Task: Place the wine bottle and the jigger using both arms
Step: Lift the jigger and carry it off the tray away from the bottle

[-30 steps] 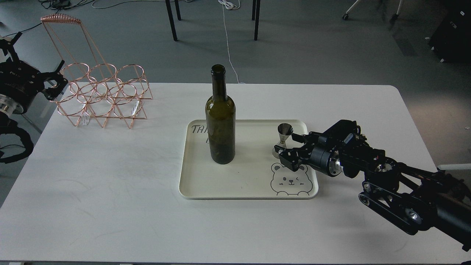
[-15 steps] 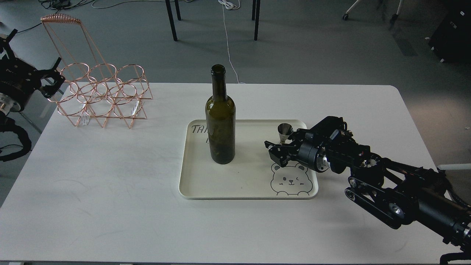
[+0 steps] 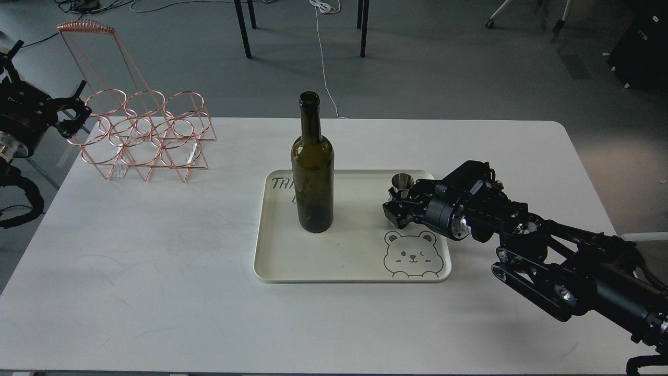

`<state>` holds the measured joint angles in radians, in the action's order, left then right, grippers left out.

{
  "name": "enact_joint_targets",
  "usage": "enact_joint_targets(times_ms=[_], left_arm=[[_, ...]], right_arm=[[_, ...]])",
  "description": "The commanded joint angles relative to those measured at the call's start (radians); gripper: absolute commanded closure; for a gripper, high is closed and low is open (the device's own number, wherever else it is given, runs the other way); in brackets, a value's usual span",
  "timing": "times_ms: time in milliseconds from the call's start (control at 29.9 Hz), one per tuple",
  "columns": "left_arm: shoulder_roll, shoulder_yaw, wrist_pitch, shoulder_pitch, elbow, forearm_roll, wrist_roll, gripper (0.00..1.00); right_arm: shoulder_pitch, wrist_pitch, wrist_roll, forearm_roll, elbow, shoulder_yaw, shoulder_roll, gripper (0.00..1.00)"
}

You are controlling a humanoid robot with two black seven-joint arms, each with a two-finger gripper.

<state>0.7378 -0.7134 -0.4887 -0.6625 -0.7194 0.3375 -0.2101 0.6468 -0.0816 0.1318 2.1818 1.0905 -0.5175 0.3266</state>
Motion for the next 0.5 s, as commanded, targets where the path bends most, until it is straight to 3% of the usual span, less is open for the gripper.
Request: enact_joint_targets(times_ms=[0, 469], left_arm=[[0.002, -0.001, 0.0, -0.003, 0.0, 0.0, 0.0, 0.01], [0.002, -0.008, 0.0, -0.017, 0.0, -0.002, 0.002, 0.01]], right_arm=[[0.002, 0.028, 0.0, 0.0, 0.006, -0.003, 0.003, 0.96], [-0.007, 0.083, 0.005, -0.019, 0.081, -0.191, 0.221, 0.96]])
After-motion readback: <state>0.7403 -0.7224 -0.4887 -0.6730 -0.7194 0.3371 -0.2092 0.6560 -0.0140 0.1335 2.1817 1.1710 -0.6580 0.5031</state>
